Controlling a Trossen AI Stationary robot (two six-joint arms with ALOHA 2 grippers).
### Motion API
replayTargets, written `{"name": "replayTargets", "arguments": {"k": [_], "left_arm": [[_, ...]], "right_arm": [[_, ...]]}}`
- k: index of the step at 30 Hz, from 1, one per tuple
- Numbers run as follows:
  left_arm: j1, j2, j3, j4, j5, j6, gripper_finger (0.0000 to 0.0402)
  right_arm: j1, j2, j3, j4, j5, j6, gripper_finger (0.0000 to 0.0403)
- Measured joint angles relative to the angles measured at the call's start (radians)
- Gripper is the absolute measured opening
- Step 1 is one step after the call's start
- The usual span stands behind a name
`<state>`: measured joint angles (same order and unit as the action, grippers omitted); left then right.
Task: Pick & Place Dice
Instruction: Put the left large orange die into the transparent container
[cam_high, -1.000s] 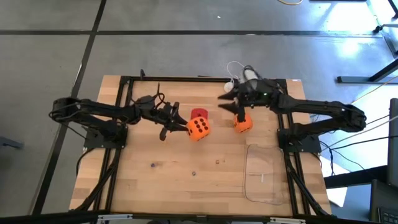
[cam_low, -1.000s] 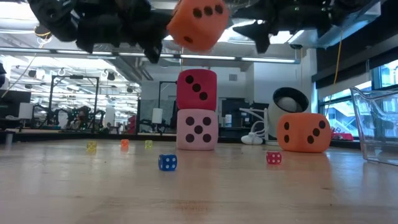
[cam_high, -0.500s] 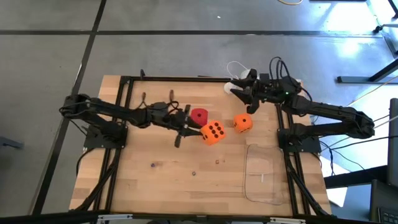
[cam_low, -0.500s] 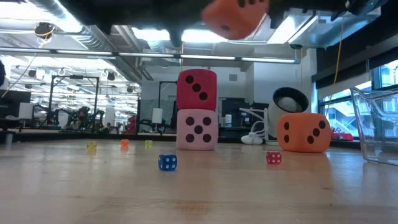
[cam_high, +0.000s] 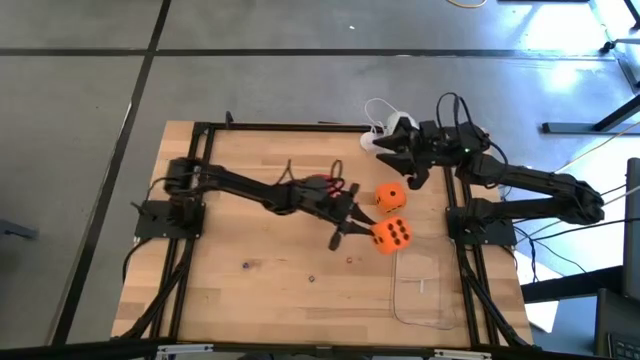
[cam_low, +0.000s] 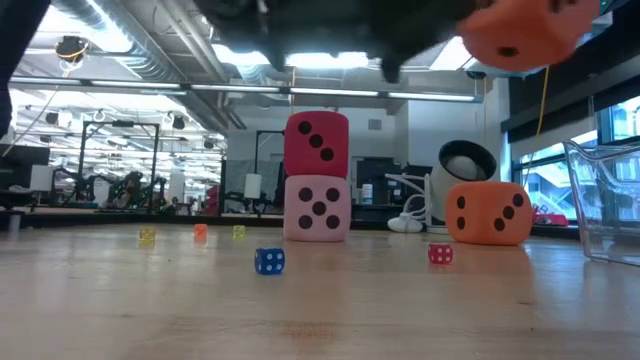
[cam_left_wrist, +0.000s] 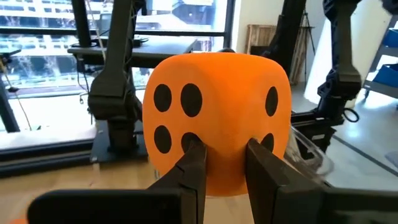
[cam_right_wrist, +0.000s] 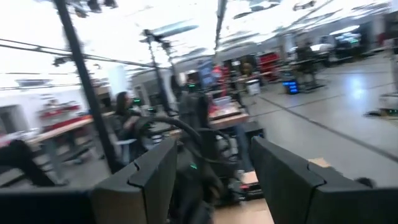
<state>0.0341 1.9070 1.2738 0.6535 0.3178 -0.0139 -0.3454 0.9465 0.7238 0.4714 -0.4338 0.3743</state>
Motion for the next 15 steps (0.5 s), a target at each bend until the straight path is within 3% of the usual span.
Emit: {"name": "replayTargets", "arguments": {"k": [15], "left_arm": [[-0.034,0.315,0.308,0.000,-0.012,0.055,0.0065]], "right_arm": [[0.016,-0.092,0.000,-0.007,-0.083,0.037,0.0208]]}}
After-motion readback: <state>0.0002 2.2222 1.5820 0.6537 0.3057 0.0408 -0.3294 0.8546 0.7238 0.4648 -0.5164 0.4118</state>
